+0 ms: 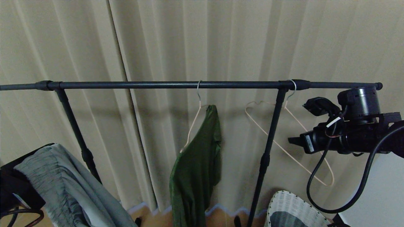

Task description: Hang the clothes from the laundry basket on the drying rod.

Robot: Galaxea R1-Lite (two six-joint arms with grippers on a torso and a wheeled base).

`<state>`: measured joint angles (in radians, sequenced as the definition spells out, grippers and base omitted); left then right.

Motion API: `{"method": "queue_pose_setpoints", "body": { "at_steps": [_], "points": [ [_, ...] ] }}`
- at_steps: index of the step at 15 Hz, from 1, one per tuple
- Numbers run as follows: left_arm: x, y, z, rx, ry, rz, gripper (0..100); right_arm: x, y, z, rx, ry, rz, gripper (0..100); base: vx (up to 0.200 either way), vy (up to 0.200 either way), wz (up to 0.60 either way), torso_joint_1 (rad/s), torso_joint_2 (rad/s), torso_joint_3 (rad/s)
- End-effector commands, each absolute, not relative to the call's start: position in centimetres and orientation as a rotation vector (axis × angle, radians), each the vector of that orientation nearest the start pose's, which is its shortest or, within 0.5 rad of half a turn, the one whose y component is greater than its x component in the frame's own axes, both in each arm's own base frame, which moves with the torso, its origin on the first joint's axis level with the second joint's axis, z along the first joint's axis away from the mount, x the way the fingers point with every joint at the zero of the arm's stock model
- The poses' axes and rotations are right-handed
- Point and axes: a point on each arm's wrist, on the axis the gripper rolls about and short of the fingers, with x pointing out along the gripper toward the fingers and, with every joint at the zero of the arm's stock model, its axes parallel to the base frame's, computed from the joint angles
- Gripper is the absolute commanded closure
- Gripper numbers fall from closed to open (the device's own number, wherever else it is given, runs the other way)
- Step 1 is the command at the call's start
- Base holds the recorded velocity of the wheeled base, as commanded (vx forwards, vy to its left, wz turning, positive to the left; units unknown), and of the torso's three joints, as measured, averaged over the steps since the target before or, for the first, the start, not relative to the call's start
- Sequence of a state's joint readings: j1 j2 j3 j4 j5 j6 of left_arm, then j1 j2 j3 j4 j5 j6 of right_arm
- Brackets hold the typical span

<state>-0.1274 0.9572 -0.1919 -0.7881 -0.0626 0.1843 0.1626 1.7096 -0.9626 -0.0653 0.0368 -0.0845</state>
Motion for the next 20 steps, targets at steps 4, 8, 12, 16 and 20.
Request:
{"method": "queue_pose_setpoints", "body": {
  "at_steps": [4, 8, 12, 16, 20],
  "points": [
    [10.5, -1.5, 18.2, 0.182, -0.05, -0.187, 100, 29.4, 4.9, 17.1, -0.124, 0.665, 0.22, 100, 0.0, 0.0, 0.0, 0.0, 0.0, 0.0],
    [10.4, -1.5, 18.3, 0.182, -0.056, -0.186, 100, 29.0, 4.8, 17.5, -0.12, 0.653, 0.217, 100, 0.0, 0.0, 0.0, 0.0, 0.0, 0.0],
    [10.5, -1.5, 18.2, 0.182, -0.053, -0.186, 100, 27.9, 4.4, 19.4, -0.068, 0.569, 0.194, 100, 0.0, 0.0, 0.0, 0.0, 0.0, 0.0],
    [10.4, -1.5, 18.2, 0.182, -0.053, -0.186, 100, 25.6, 3.9, 20.2, -0.059, 0.537, 0.187, 100, 0.0, 0.0, 0.0, 0.0, 0.0, 0.0],
    [10.4, -1.5, 18.2, 0.182, -0.053, -0.186, 100, 23.5, 3.6, 20.4, -0.06, 0.525, 0.185, 100, 0.0, 0.0, 0.0, 0.0, 0.0, 0.0]
  ]
}}
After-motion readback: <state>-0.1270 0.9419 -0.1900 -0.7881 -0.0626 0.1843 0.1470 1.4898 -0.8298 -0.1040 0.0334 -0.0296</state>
